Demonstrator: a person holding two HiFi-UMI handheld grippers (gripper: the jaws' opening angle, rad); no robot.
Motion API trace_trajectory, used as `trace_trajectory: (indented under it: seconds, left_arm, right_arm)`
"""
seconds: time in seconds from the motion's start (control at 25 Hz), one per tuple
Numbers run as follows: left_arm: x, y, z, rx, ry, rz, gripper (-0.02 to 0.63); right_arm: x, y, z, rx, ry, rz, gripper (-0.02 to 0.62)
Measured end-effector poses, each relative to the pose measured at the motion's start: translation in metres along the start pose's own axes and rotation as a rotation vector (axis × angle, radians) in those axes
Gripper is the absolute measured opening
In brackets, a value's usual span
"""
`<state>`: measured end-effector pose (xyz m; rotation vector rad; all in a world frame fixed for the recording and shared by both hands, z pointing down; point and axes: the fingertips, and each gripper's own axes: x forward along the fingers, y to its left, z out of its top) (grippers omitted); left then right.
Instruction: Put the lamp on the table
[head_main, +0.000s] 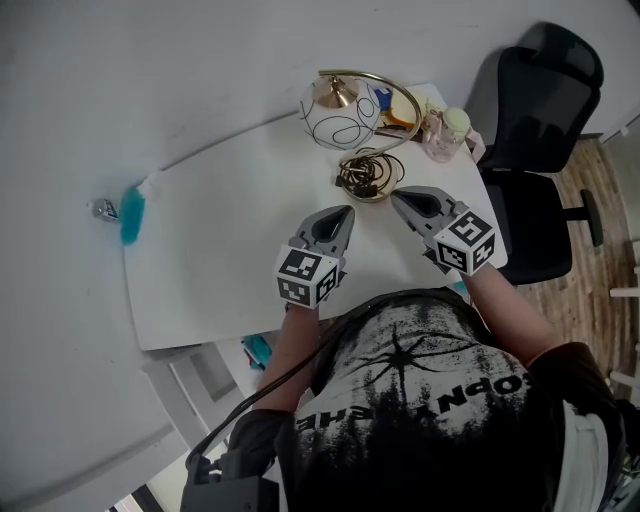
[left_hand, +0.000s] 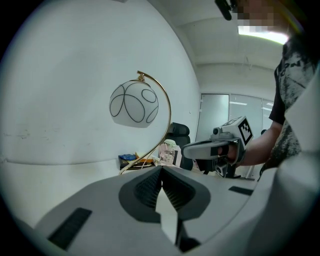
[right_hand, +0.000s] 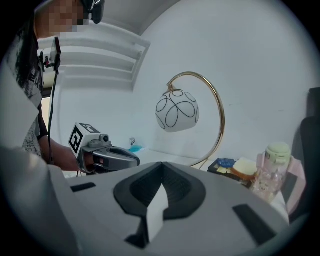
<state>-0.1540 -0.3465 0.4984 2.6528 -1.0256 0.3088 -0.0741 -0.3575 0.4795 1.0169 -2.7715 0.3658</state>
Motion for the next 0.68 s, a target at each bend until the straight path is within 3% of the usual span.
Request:
trace_trajectory:
  seconds: [0.68]
  left_arm:
    - [0.0072, -0.0044, -0.0093, -0.015, 0.026, -0.006, 0.015]
  right_arm:
    - [0.0082, 0.0052, -0.0056, 0.0, 0.029, 0.032, 0.018]
